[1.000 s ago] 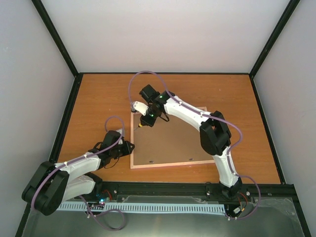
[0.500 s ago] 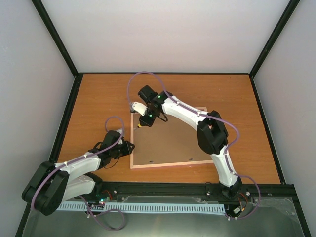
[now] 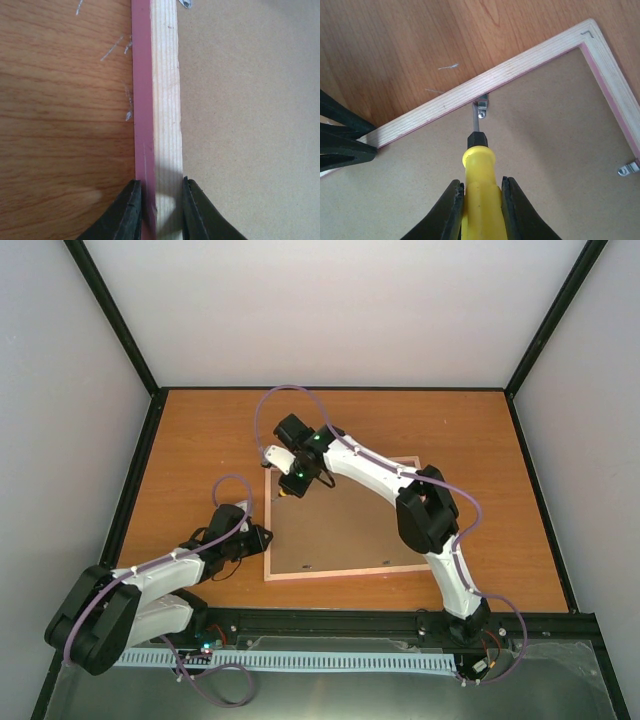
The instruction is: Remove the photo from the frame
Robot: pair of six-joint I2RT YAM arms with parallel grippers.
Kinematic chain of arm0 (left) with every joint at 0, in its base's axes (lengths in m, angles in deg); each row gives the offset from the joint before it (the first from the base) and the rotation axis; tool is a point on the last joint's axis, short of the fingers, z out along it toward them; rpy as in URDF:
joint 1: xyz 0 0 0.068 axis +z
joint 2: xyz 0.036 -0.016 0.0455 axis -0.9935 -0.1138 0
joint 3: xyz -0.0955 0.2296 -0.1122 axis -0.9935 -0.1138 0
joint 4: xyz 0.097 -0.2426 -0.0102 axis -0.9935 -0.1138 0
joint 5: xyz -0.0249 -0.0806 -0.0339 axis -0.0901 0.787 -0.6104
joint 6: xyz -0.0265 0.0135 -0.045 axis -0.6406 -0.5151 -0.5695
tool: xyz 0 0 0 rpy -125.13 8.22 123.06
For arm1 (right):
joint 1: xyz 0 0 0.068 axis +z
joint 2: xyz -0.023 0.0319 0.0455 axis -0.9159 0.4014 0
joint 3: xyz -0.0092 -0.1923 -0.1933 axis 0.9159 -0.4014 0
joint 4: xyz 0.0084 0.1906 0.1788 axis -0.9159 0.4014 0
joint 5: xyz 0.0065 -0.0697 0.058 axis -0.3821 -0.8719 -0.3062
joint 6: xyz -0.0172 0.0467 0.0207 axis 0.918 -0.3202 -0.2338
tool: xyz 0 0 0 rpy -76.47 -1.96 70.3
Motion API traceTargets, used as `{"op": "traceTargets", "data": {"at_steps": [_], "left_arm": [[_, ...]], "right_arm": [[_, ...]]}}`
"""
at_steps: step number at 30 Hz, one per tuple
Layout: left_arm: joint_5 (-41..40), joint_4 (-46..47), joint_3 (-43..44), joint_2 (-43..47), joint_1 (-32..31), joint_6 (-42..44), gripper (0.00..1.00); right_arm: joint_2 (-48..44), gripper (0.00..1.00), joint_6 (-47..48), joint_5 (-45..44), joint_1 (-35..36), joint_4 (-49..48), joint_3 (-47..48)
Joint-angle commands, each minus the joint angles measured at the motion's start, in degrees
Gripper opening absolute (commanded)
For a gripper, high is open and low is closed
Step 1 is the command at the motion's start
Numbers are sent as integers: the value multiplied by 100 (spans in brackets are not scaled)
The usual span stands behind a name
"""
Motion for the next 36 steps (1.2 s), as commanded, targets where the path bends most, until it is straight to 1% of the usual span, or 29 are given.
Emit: {"op": "traceTargets", "data": {"at_steps": [1,3,5,7,10,14,17,20,24,25,27,28,31,33,36], "left_arm": [[35,-82,-92,-92,-26,-51,1],[35,-76,-91,-92,-26,-50,1],[25,-82,-91,-92,-26,-50,1],[23,-76,-88,-99,-25,-48,1],[24,-81,-78,-114,-26,-51,1],[25,-103,-84,-81,-26,-52,1],[2,-236,-41,-27,-26,-68,1],[-88,-454,1,150,-26,-116,1],[-212,-669,18,396,-22,-174,1],[-278,-764,43,438,-26,-216,1],[-351,-890,70,532,-24,-277,1],[-356,-914,64,566,-26,-290,1],[-407,-998,99,618,-26,-335,1],[-462,-1069,136,607,-22,-372,1],[-571,-1157,213,562,-26,-436,1]], "right_arm": [[-103,3,-377,-1331,-6,227,-58],[-287,3,-404,-1724,-6,194,-195],[-437,3,-401,-1803,-12,258,-243],[-543,3,-397,-1692,-13,362,-249],[-766,3,-375,-1286,-14,396,-340],[-1422,3,-263,-1138,-18,205,-856],[-2043,3,-19,-1015,-79,-10,-1616],[-2846,3,258,-1034,-169,-378,-2681],[-4125,3,1152,-571,-215,-608,-4150],[-4459,3,1409,-333,-216,-567,-4463],[-5036,4,2007,354,-201,-175,-4893],[-5330,4,2325,739,-192,197,-5024],[-5801,3,2767,1203,-174,945,-5164],[-5973,3,2979,1319,-172,1356,-5199],[-6005,3,3226,1129,-147,1827,-5329]]}}
